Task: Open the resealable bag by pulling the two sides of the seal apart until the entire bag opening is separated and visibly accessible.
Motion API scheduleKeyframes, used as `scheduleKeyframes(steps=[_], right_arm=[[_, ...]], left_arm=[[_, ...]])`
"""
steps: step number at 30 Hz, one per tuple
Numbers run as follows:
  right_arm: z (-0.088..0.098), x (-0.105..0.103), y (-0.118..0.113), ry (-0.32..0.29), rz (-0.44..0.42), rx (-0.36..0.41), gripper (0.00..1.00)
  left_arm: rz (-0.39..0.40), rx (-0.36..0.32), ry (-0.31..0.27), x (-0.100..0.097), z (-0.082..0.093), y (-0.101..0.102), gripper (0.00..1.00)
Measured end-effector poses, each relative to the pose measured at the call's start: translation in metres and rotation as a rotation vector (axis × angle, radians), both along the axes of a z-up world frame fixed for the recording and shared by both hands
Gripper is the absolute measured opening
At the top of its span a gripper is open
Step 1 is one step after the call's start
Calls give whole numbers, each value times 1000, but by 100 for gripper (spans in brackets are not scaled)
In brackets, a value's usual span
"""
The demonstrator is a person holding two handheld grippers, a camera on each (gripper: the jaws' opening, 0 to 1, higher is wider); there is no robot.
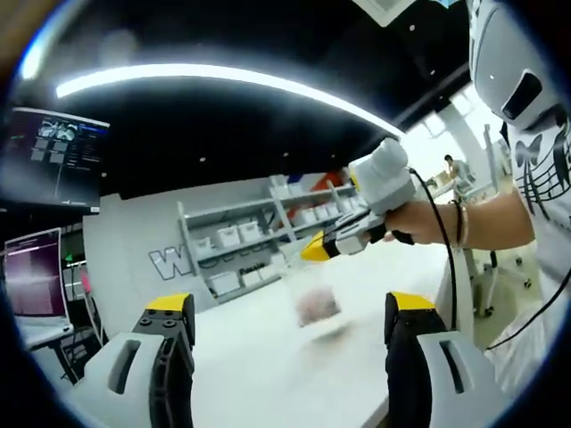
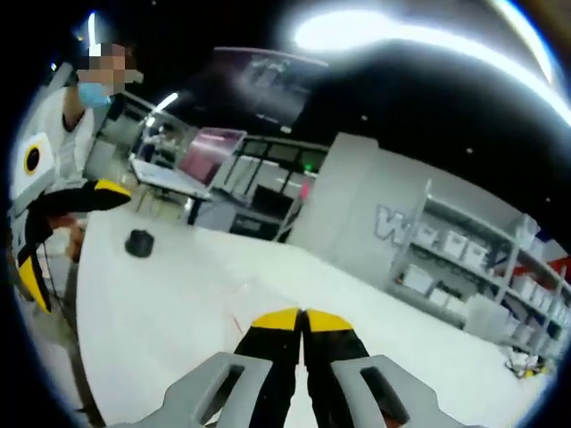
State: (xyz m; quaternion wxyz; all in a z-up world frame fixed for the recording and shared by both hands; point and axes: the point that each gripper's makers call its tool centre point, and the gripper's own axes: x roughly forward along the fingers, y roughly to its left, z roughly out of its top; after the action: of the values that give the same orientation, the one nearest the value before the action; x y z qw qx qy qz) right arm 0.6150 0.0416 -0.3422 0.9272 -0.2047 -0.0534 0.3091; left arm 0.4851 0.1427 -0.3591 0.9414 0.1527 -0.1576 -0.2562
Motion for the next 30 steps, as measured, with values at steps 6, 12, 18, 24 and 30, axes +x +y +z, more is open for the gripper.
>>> scheduleKeyframes(steps=[6, 12, 18, 24, 30], right_arm=[[-1, 12, -3, 9, -15, 11, 0], [-4, 22, -5, 22, -28, 22, 0], [-6, 27, -5, 33, -30, 40, 0], [-6, 34, -6, 38, -37, 51, 0], [-7, 41, -8, 45, -48, 64, 0]], left_arm=[[-2, -2, 0, 1, 0, 0, 87], [0, -10, 1, 3, 0, 2, 87], [-2, -18, 6, 6, 0, 2, 86], [-6, -19, 12, 8, -2, 2, 86], [-8, -19, 15, 10, -3, 2, 85]])
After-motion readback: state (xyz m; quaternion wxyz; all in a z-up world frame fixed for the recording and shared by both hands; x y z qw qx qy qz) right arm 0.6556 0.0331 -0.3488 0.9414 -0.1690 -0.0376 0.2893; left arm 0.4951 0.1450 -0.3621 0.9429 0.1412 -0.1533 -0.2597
